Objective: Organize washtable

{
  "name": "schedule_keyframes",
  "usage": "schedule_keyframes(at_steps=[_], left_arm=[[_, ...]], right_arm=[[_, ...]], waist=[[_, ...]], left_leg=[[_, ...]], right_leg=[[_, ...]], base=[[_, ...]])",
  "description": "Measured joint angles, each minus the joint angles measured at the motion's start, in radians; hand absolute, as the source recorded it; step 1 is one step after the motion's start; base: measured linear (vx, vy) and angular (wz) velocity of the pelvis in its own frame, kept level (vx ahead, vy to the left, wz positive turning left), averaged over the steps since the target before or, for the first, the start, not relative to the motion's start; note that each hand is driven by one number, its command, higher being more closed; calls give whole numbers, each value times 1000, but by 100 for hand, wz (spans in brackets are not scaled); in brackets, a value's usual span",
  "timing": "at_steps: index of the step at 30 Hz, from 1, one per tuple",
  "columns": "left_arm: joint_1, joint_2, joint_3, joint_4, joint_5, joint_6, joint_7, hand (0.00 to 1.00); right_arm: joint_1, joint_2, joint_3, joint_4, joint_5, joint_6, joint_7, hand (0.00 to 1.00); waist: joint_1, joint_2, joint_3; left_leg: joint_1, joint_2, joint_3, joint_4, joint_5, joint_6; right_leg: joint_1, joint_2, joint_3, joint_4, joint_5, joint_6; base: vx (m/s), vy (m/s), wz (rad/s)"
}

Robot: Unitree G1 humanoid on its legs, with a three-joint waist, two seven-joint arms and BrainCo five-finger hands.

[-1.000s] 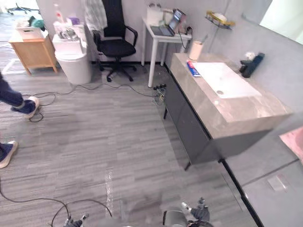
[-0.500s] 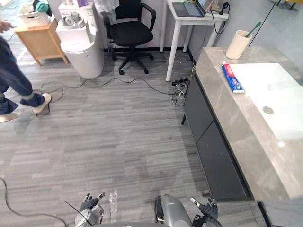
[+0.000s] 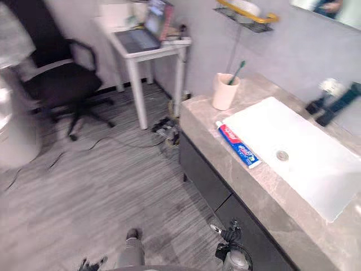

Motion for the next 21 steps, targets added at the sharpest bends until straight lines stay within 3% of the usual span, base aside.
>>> schedule_keyframes(at_steps=[1, 2, 3, 7, 9, 10, 11, 13, 15, 17, 19, 20, 21], left_arm=[[5, 23, 30, 30, 9, 1, 3, 0], [0, 55, 47, 37, 10, 1, 7, 0], [-29, 82, 67, 40, 28, 1, 8, 0], [-93, 102, 42, 48, 94, 8, -10, 0], [-104, 94, -11, 48, 118, 18, -12, 0], [-102, 89, -22, 45, 127, 20, -17, 0], [-103, 74, -31, 47, 143, 23, -29, 0], [-102, 48, -33, 57, 151, 23, -45, 0], [-86, -12, -31, 83, 154, 25, -52, 0], [-85, -22, -34, 115, 157, 24, -59, 0], [-90, -3, -38, 128, 150, 25, -72, 0], [-97, 11, -54, 138, 151, 25, -73, 0], [-113, 20, -63, 160, 157, 26, -73, 0]], right_arm=[[7, 16, 5, 35, -2, 0, -1, 0], [10, 39, 8, 57, -2, 4, 0, 0], [12, 39, 0, 96, 1, 6, 0, 0], [27, 39, -39, 80, 25, 5, -1, 0], [39, 38, -33, 74, 85, 5, 1, 0], [47, 37, -32, 69, 101, 4, 3, 0], [62, 36, -30, 46, 121, 4, 15, 0], [92, 32, -18, 5, 128, -1, 24, 0], [123, 2, -21, -4, 128, -19, 38, 0], [111, -11, -24, 21, 127, -21, 41, 0], [111, -11, -35, 69, 125, -22, 40, 0], [113, -15, -48, 97, 123, -22, 38, 0], [106, -21, -82, 128, 120, -24, 36, 0]], waist=[[2, -37, -9], [-9, -75, -32], [-20, -94, -43], [-45, -96, -50], [-57, -72, -46], [-59, -65, -44], [-62, -61, -44], [-59, -77, -43], [-56, -21, -68], [-53, -7, -73], [-49, -31, -79], [-49, -50, -79], [-46, -35, -73]], left_leg=[[-10, -6, 64, 115, 24, -27], [-7, -6, 108, 152, -16, -22], [8, 5, 157, 186, -48, -21], [159, 6, 337, 54, -33, 14], [282, 7, 440, -31, -16, 40], [324, 11, 466, -56, -14, 42], [388, -6, 522, -76, -15, 44], [455, -63, 603, -75, -21, 54], [494, -62, 665, -120, -32, 80], [500, -62, 703, -136, -35, 91], [491, -63, 740, -135, -10, 131], [496, -62, 749, -134, -1, 149], [505, -55, 726, -137, -41, 181]], right_leg=[[-21, -40, 25, 37, -32, 15], [-44, -70, 29, 34, -1, 12], [-60, -90, 40, 7, 85, 23], [-151, -126, 46, 40, 305, 40], [-216, -111, -24, 167, 423, 41], [-253, -102, -51, 233, 413, 46], [-315, -113, -154, 299, 278, 40], [-382, -165, -339, 286, 312, 9], [-383, -198, -482, 213, 294, -12], [-427, -199, -542, 189, 266, -44], [-415, -198, -579, 74, 247, -50], [-370, -188, -582, -43, 243, -45], [-326, -161, -550, -162, 276, -24]], base=[[433, 611, -197], [471, 678, -211], [356, 509, -151], [234, 377, -127], [66, 229, -119], [-15, 120, -112], [-46, 66, -118], [-18, 65, -127], [59, 38, -143], [35, -104, -147], [0, -215, -131], [0, -244, -118], [2, -192, -102]])
